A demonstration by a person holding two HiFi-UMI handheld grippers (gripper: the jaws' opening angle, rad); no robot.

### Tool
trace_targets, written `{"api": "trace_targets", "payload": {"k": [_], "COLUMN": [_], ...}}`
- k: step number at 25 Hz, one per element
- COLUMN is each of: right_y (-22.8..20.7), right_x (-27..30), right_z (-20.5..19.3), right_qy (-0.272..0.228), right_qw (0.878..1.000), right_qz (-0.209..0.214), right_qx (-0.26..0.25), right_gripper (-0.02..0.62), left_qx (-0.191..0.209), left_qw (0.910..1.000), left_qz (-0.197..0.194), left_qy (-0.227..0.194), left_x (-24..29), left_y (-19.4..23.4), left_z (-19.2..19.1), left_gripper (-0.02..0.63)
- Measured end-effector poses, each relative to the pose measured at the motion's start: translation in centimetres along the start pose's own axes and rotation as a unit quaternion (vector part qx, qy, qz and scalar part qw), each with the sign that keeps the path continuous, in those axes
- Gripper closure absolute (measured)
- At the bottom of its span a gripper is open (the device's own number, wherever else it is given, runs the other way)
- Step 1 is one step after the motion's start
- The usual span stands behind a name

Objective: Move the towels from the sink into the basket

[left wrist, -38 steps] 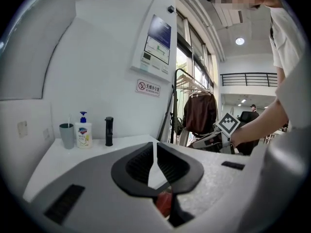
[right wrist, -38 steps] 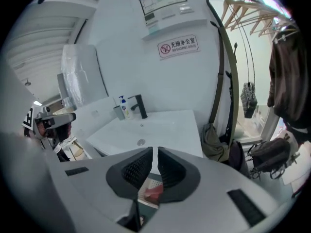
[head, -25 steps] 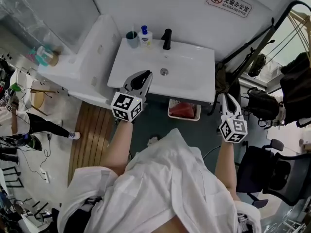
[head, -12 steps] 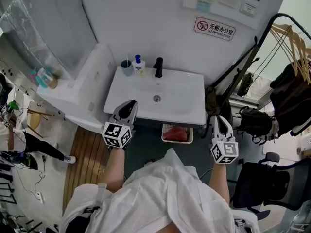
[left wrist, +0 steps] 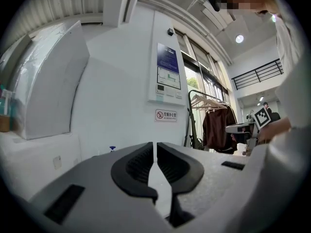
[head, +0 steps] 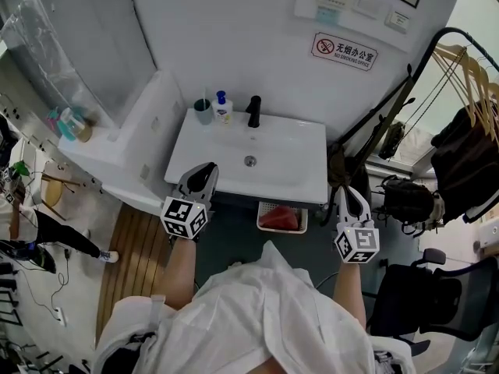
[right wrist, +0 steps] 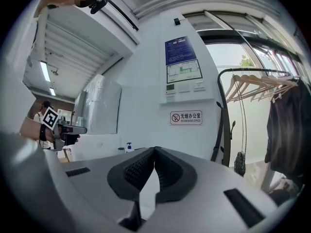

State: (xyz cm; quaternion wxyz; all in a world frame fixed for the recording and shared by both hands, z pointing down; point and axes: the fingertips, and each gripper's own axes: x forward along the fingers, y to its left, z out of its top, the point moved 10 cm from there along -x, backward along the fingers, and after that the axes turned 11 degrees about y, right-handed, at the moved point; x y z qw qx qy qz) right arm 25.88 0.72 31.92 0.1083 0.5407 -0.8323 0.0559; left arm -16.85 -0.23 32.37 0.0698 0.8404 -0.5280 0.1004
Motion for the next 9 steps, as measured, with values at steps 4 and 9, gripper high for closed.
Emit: {"api": "trace_targets", "payload": {"k": [4,9], "right_y": [0.31,0.62], "right_x": [-0.06,-0.17], "right_z": [-0.27,-0.7], "right_qy": [0.004,0.009], "right_qw": [1.0,1.0], "right_qz": [-0.002,-0.003], "right_qx": [-0.003,-0.001], "right_gripper": [0.569,0.569], "left_qx": [0.002,0.002], "left_qw": [1.0,0.9999], "left_qz": [-0.006,-0.012], "left_qy": [0.003,0.007], "left_x": [-0.04,-0.02], "left_y": [-0.06,-0.19], "left_z": [-0.13,-0.42], "left_gripper": [0.575,0.575]}}
